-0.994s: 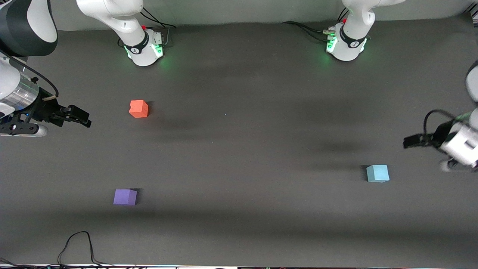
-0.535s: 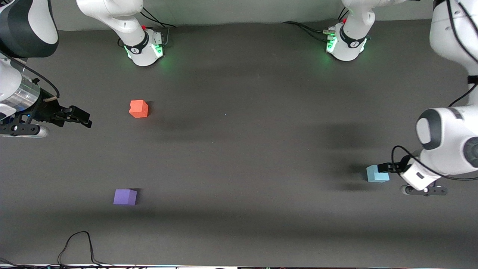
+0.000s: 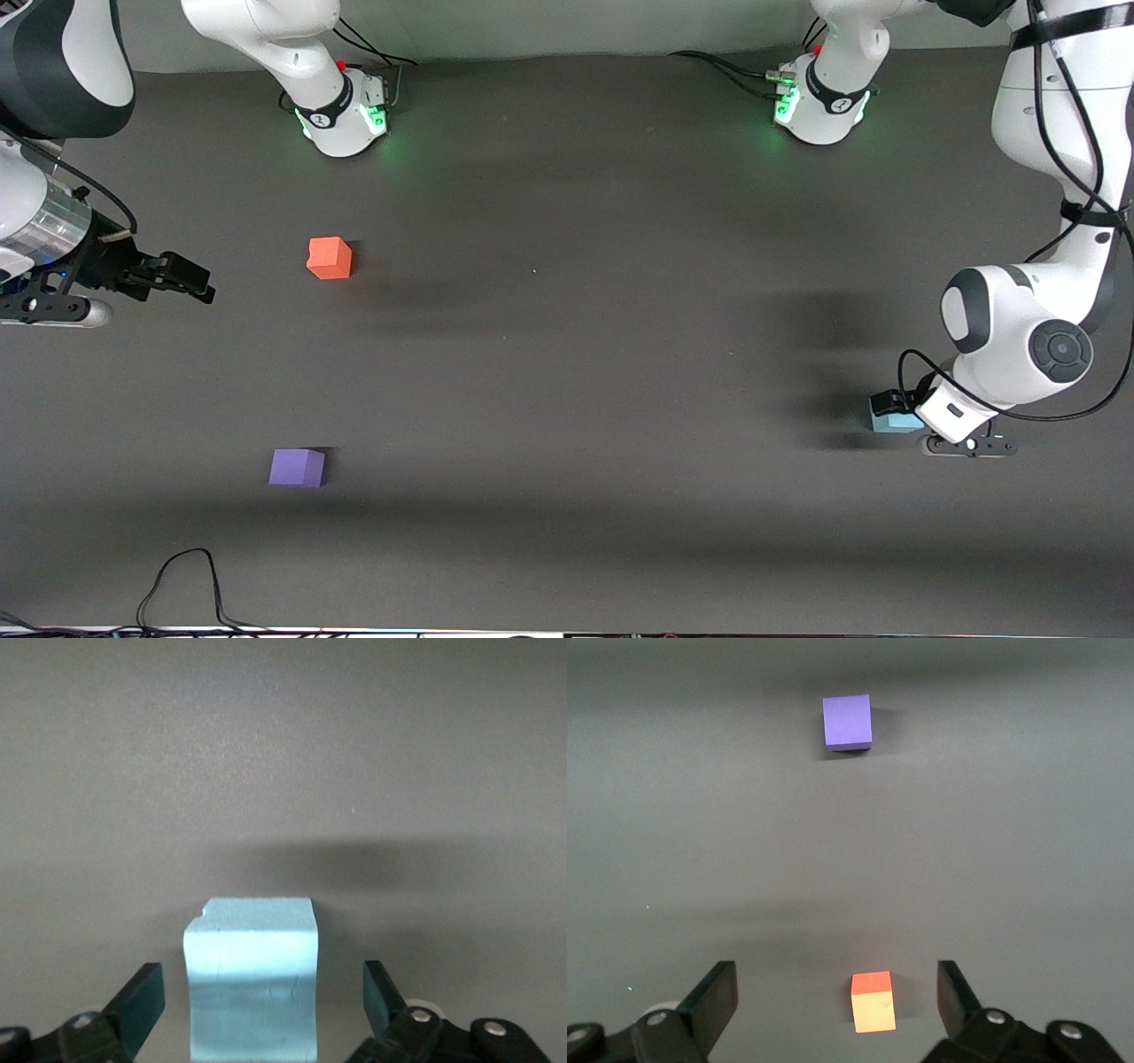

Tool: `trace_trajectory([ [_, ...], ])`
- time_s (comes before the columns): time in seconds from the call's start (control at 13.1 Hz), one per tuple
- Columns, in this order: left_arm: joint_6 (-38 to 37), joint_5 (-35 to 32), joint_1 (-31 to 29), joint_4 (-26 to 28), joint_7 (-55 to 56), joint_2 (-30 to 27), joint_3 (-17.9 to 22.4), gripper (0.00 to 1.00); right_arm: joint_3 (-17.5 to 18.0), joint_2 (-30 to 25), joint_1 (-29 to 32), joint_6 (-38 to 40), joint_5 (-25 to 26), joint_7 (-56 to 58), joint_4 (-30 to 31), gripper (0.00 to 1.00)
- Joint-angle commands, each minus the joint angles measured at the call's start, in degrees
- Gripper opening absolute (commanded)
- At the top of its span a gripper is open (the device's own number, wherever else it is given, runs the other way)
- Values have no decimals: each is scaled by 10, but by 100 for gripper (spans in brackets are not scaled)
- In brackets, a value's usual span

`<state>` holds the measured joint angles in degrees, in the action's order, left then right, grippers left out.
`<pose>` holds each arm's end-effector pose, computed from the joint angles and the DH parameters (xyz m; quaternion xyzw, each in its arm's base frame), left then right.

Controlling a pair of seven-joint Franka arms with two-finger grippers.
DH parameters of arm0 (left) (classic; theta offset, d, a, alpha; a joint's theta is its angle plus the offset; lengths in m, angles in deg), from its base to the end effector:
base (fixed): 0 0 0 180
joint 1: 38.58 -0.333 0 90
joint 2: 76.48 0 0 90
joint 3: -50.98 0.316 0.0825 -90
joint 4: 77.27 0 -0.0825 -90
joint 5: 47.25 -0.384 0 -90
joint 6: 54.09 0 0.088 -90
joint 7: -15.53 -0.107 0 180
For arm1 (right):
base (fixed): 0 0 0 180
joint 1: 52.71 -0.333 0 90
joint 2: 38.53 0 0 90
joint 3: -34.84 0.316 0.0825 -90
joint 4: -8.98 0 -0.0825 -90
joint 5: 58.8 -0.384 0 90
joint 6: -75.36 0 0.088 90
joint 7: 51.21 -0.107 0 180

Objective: Place blue block between orange and purple blocks
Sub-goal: 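Lower the left gripper over the light blue block, then close the left gripper on the light blue block and lift it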

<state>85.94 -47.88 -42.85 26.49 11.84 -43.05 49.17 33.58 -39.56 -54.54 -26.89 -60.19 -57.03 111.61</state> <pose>0.6570 0.0298 0.2233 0.9996 -0.0120 0.0252 0.0037 0.5587 0.0076 0.5481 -0.9987 0.0483 -0.0050 0.0124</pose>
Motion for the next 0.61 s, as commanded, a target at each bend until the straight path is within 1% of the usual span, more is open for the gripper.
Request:
trace_trajectory([
  [0.0,55,-6,-5,19,-10,14,-1,100,-3,-4,0,-3,-9,13,5,100],
  [0.08,66,-6,-5,24,-10,15,-1,100,-3,-4,0,-3,-9,13,5,100],
  [0.15,65,-6,-6,25,-10,15,-2,90,-3,-4,0,-3,-9,13,5,100],
  [0.23,63,-6,-6,24,-9,15,-2,70,-3,-4,0,-3,-9,13,5,100],
  [0.31,62,-6,-5,24,-7,15,-2,53,-3,-4,0,-3,-9,13,5,100],
  [0.38,61,-6,-5,24,-4,14,-2,42,-3,-4,0,-3,-9,13,5,100],
  [0.54,56,-6,-5,22,-5,11,-2,41,-3,-4,0,-3,-9,13,5,100],
])
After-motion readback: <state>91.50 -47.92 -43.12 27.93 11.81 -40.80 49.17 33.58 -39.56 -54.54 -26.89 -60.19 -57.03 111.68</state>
